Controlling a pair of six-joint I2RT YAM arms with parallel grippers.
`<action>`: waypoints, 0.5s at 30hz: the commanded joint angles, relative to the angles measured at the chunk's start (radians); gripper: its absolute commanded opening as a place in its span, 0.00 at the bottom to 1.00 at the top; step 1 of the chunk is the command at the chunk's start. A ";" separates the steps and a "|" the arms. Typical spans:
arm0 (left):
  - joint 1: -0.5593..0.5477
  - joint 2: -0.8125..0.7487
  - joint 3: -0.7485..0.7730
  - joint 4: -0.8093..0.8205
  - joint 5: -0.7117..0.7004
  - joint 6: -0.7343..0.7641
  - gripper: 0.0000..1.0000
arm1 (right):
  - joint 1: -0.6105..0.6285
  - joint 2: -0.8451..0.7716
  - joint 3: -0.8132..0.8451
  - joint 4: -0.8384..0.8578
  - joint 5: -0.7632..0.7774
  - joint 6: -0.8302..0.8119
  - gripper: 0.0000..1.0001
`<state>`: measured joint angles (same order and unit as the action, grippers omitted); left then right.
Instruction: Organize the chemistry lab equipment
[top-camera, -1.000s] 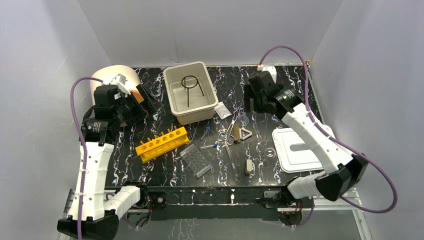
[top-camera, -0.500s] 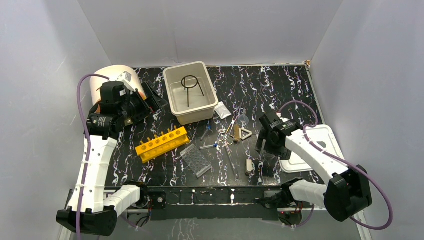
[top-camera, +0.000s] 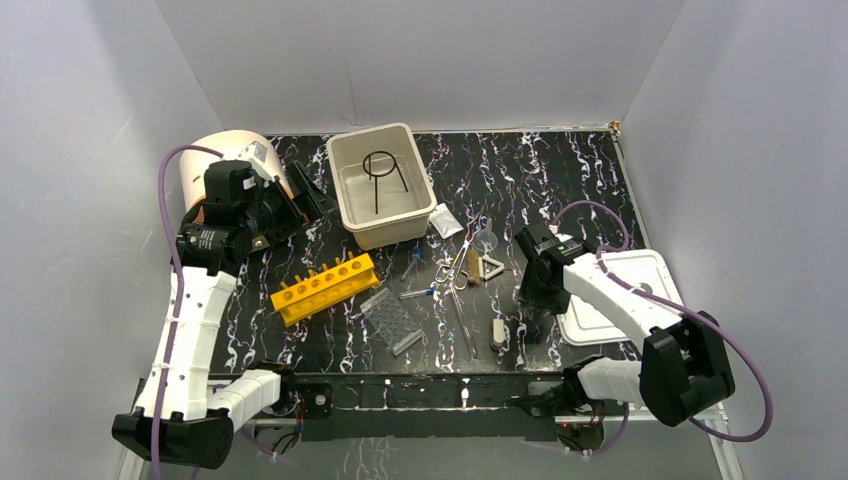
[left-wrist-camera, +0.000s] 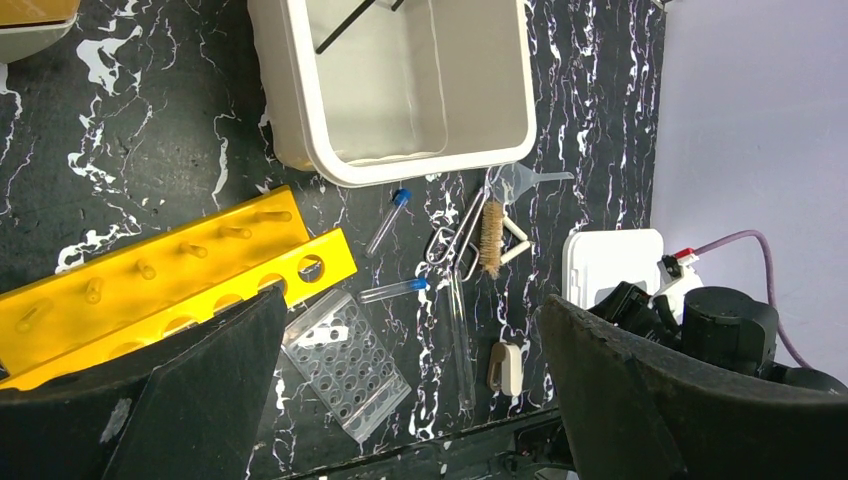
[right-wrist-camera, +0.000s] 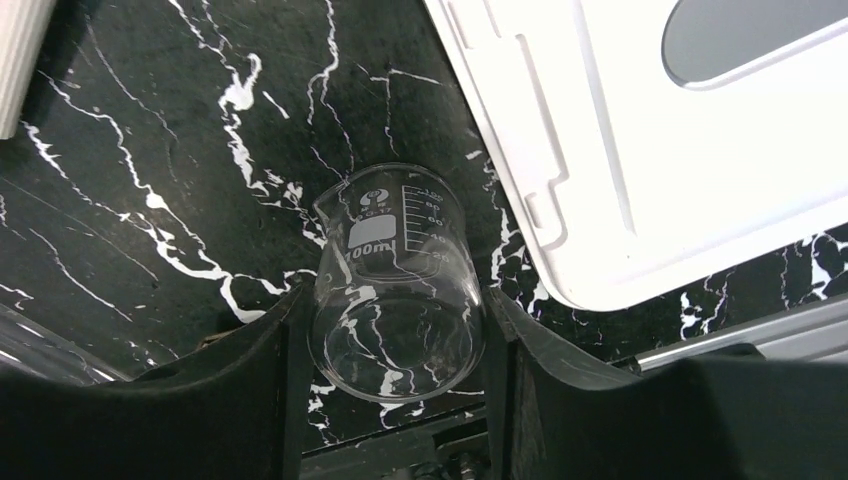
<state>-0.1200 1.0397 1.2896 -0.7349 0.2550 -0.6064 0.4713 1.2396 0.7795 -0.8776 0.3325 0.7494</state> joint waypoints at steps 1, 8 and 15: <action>-0.003 -0.004 0.024 0.017 0.018 -0.001 0.98 | -0.008 0.002 0.055 0.029 0.018 -0.038 0.48; -0.003 0.013 0.028 0.044 0.072 -0.014 0.98 | -0.058 -0.002 0.177 0.090 -0.113 -0.176 0.42; -0.004 0.041 0.014 0.177 0.255 -0.075 0.98 | -0.236 -0.008 0.325 0.246 -0.574 -0.269 0.38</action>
<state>-0.1200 1.0748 1.2896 -0.6598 0.3687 -0.6407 0.3202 1.2484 1.0077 -0.7738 0.0689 0.5400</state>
